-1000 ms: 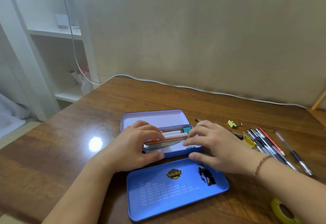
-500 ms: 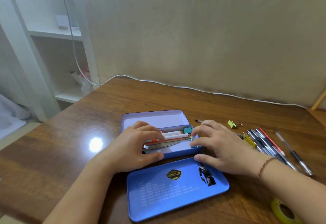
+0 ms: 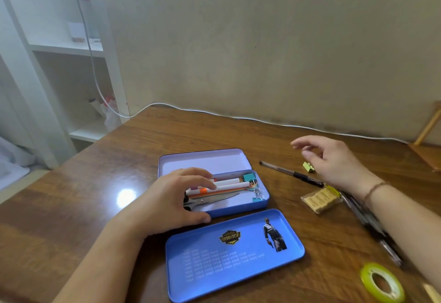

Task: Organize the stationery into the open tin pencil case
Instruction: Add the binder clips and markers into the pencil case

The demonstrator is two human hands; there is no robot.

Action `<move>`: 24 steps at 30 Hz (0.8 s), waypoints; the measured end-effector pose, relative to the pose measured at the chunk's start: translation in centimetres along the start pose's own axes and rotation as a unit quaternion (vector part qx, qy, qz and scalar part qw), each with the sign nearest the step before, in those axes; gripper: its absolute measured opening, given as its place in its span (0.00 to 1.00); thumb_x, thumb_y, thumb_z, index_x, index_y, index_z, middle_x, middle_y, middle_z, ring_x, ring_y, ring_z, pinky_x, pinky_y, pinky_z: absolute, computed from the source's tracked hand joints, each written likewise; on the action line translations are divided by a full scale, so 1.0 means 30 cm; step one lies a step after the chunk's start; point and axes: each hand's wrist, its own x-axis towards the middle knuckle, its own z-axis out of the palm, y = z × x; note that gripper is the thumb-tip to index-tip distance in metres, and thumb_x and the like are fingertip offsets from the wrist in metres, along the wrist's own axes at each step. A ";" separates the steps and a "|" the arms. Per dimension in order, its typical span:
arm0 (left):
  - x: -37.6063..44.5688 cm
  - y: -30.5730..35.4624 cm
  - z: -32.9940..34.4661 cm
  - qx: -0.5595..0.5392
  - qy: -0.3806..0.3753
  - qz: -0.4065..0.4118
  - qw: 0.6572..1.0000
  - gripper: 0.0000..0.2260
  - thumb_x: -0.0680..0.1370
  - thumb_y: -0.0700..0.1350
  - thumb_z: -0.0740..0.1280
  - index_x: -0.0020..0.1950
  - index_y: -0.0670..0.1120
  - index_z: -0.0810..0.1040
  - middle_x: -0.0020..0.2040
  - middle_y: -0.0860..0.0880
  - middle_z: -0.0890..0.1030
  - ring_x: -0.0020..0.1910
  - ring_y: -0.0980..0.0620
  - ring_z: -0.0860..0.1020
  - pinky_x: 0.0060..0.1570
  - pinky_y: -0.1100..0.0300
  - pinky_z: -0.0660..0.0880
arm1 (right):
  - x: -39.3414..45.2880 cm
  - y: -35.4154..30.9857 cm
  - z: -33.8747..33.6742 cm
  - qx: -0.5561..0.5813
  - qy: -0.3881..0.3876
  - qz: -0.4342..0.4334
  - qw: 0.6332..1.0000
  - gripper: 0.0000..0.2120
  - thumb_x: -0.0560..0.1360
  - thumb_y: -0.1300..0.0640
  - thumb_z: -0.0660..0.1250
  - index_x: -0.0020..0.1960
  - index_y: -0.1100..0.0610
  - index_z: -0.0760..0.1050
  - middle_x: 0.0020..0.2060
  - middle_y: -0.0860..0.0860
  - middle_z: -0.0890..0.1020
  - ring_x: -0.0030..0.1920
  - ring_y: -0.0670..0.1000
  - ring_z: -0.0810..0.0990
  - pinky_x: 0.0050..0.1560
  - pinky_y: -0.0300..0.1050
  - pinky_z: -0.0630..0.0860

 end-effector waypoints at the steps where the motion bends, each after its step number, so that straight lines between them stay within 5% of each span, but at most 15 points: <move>1: 0.000 0.000 -0.001 -0.002 -0.004 0.000 1.000 0.23 0.66 0.56 0.80 0.60 0.62 0.80 0.65 0.68 0.73 0.63 0.68 0.72 0.58 0.77 0.69 | 0.029 0.042 -0.004 -0.043 -0.047 0.048 0.997 0.16 0.78 0.62 0.61 0.60 0.45 0.76 0.56 0.47 0.80 0.52 0.45 0.78 0.49 0.40 0.74; 3: -0.002 0.000 -0.007 -0.006 -0.008 -0.002 1.000 0.22 0.66 0.56 0.80 0.59 0.63 0.80 0.65 0.69 0.73 0.62 0.66 0.74 0.58 0.73 0.71 | 0.057 0.113 0.008 -0.126 -0.153 0.106 0.974 0.19 0.79 0.63 0.61 0.62 0.44 0.75 0.61 0.49 0.78 0.52 0.48 0.79 0.49 0.42 0.77; 6: -0.005 -0.004 -0.011 -0.019 -0.009 -0.004 1.000 0.22 0.66 0.54 0.80 0.59 0.62 0.80 0.64 0.69 0.73 0.63 0.64 0.74 0.58 0.72 0.71 | 0.069 0.171 0.027 -0.176 -0.196 0.087 0.961 0.17 0.77 0.64 0.64 0.58 0.44 0.78 0.62 0.47 0.78 0.61 0.51 0.77 0.61 0.48 0.74; 12: -0.004 0.003 -0.007 -0.019 -0.010 0.009 1.000 0.21 0.67 0.57 0.76 0.59 0.60 0.81 0.63 0.67 0.74 0.63 0.66 0.72 0.60 0.71 0.70 | 0.068 0.177 0.020 -0.205 -0.159 0.055 0.964 0.10 0.73 0.56 0.71 0.53 0.45 0.79 0.53 0.45 0.80 0.56 0.49 0.77 0.57 0.49 0.76; 18: -0.002 0.010 -0.004 -0.010 -0.010 0.018 1.000 0.22 0.67 0.60 0.72 0.60 0.60 0.80 0.63 0.69 0.73 0.66 0.68 0.69 0.64 0.73 0.66 | 0.055 0.013 -0.044 -0.036 0.106 0.025 0.993 0.03 0.70 0.56 0.75 0.42 0.55 0.83 0.35 0.50 0.83 0.37 0.50 0.81 0.42 0.42 0.76; 21: -0.002 0.008 -0.004 -0.010 -0.012 0.019 1.000 0.22 0.67 0.61 0.72 0.60 0.60 0.80 0.63 0.70 0.72 0.66 0.68 0.69 0.64 0.71 0.66 | 0.018 -0.144 -0.025 0.110 0.056 0.046 0.991 0.04 0.71 0.55 0.74 0.38 0.53 0.83 0.26 0.50 0.83 0.27 0.45 0.81 0.33 0.40 0.77; 24: -0.003 0.007 -0.003 -0.007 -0.013 0.018 1.000 0.22 0.68 0.61 0.72 0.61 0.60 0.80 0.63 0.70 0.72 0.66 0.68 0.68 0.65 0.69 0.66 | -0.022 -0.231 0.053 0.062 -0.012 0.036 0.997 0.07 0.70 0.49 0.74 0.36 0.51 0.83 0.26 0.47 0.83 0.28 0.45 0.81 0.32 0.41 0.78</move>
